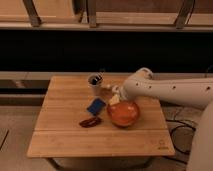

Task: Place the bottle in the ceramic bowl

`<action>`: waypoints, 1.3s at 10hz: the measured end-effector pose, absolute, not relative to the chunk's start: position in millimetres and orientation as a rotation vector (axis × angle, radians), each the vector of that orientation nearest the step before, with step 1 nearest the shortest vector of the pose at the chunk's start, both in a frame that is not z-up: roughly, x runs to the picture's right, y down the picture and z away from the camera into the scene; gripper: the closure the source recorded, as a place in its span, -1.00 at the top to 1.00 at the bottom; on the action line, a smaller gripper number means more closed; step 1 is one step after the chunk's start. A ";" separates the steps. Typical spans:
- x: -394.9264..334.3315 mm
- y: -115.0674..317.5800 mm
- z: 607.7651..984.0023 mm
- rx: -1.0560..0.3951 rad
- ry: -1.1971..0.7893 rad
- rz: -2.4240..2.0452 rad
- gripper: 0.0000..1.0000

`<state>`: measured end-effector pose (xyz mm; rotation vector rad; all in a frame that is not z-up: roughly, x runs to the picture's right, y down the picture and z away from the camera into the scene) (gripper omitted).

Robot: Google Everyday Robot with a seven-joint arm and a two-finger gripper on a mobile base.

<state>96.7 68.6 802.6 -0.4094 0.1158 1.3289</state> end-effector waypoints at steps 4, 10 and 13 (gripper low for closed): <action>67.5 55.7 809.7 -0.381 0.106 1.109 0.60; 83.8 7.2 826.4 -0.387 0.075 0.550 0.60; 150.6 -47.0 811.7 -0.340 0.010 0.475 0.60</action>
